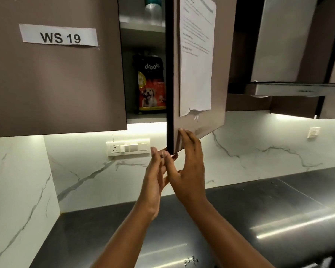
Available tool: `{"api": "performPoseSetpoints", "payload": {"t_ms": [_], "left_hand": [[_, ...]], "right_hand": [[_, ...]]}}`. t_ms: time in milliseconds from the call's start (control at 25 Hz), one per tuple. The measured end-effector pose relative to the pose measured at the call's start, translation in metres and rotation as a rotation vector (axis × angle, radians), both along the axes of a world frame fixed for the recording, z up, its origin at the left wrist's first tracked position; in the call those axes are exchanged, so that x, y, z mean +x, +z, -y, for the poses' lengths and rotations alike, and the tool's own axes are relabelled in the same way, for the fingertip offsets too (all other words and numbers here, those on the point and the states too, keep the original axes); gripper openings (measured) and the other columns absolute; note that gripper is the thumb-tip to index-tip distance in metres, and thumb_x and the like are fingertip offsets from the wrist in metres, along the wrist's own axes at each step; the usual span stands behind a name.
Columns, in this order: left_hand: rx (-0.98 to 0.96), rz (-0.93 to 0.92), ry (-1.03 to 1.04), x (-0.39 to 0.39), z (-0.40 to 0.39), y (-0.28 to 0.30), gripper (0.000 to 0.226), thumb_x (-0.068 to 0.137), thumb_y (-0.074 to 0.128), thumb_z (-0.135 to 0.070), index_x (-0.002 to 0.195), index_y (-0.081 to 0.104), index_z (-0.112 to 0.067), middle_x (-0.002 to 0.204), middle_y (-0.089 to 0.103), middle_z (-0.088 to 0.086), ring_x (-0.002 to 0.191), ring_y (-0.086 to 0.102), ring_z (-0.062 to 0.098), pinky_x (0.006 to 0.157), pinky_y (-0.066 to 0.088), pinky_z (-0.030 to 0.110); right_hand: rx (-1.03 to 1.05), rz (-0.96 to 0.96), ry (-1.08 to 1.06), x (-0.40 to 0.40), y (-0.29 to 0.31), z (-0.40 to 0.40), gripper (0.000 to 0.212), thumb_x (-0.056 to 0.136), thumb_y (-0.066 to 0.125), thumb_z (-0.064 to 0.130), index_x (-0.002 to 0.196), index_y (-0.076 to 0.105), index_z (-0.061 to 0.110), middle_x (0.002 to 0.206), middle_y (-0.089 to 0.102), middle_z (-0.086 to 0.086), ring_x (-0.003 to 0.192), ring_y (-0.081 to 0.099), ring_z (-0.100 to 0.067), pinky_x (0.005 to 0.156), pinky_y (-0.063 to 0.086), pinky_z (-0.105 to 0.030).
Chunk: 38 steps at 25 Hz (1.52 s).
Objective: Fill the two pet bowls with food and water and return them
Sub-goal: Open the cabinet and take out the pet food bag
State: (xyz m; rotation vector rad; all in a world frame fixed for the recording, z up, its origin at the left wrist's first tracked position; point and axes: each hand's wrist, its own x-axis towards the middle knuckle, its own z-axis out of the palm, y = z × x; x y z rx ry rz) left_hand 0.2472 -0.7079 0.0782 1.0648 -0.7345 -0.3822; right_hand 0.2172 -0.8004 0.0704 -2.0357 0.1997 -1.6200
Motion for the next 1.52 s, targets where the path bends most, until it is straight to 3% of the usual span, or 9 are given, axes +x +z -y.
{"api": "performPoseSetpoints", "payload": {"t_ms": [200,320,480,640,880,1000,1200,1360,1520], "left_hand": [[0.063,0.252,-0.014,-0.043,0.002,-0.006,0.091,0.062,0.040,-0.092,0.141,0.042,-0.046,0.146,0.047,-0.022,0.129,0.047,-0.007,0.098,0.052,0.024],[0.076,0.329,-0.036,-0.063,0.010,-0.007,0.095,0.061,0.035,-0.094,0.146,0.030,-0.051,0.155,0.033,-0.022,0.132,0.041,-0.008,0.106,0.046,0.029],[0.088,0.420,-0.092,-0.087,0.028,-0.005,0.097,0.059,0.033,-0.096,0.145,0.029,-0.052,0.150,0.033,-0.030,0.124,0.039,-0.023,0.092,0.048,0.012],[0.058,0.437,-0.082,-0.123,0.065,-0.003,0.084,0.067,0.039,-0.089,0.140,0.041,-0.048,0.143,0.045,-0.031,0.128,0.043,-0.015,0.091,0.050,0.013],[0.045,0.449,-0.033,-0.190,0.138,-0.005,0.040,0.095,0.043,-0.047,0.134,0.049,-0.044,0.133,0.053,-0.032,0.128,0.047,-0.009,0.104,0.046,0.023],[0.071,0.488,-0.005,-0.207,0.167,-0.001,0.034,0.095,0.043,-0.046,0.128,0.051,-0.048,0.130,0.055,-0.031,0.126,0.050,-0.008,0.103,0.048,0.025],[0.129,0.521,0.061,-0.225,0.199,0.003,0.043,0.088,0.042,-0.059,0.127,0.053,-0.045,0.135,0.056,-0.020,0.123,0.056,0.001,0.102,0.051,0.032],[0.151,0.550,0.084,-0.232,0.205,-0.001,0.041,0.092,0.043,-0.053,0.131,0.052,-0.042,0.135,0.054,-0.024,0.126,0.053,0.001,0.100,0.050,0.025],[0.237,0.587,0.196,-0.210,0.190,-0.005,0.039,0.089,0.045,-0.053,0.127,0.044,-0.050,0.134,0.049,-0.025,0.118,0.050,-0.009,0.084,0.044,0.003]], "right_hand": [[0.072,0.017,0.018,-0.063,0.007,0.015,0.050,0.093,0.063,0.037,0.140,0.053,0.023,0.142,0.057,0.002,0.127,0.054,-0.009,0.106,0.052,-0.038],[0.099,0.005,0.015,-0.088,0.009,0.022,0.048,0.092,0.062,0.039,0.138,0.056,0.025,0.140,0.059,0.001,0.123,0.058,-0.010,0.100,0.053,-0.027],[0.154,0.047,0.049,-0.115,0.014,0.039,0.045,0.093,0.063,0.040,0.134,0.060,0.023,0.135,0.063,0.004,0.120,0.061,-0.008,0.096,0.056,-0.025],[0.174,0.116,0.067,-0.156,0.016,0.072,0.038,0.095,0.067,0.028,0.132,0.060,0.020,0.128,0.065,0.005,0.115,0.062,-0.004,0.093,0.056,-0.018],[0.182,0.121,0.015,-0.220,0.013,0.136,0.036,0.097,0.064,0.017,0.132,0.061,0.012,0.123,0.066,-0.002,0.111,0.063,-0.007,0.094,0.052,-0.015],[0.243,0.169,0.021,-0.239,0.012,0.162,0.032,0.097,0.064,0.015,0.128,0.065,0.013,0.117,0.068,-0.003,0.107,0.066,-0.008,0.088,0.056,-0.014],[0.304,0.203,0.075,-0.259,0.009,0.195,0.030,0.093,0.066,0.017,0.121,0.061,0.026,0.108,0.063,0.018,0.098,0.062,0.014,0.078,0.049,-0.001],[0.377,0.183,0.129,-0.263,-0.007,0.208,0.039,0.091,0.071,0.028,0.128,0.062,0.023,0.120,0.065,0.014,0.109,0.062,0.004,0.083,0.050,-0.003],[0.483,0.087,0.154,-0.246,-0.034,0.203,0.054,0.088,0.069,0.041,0.134,0.058,0.016,0.124,0.067,0.001,0.113,0.063,-0.009,0.078,0.049,-0.001]]}}
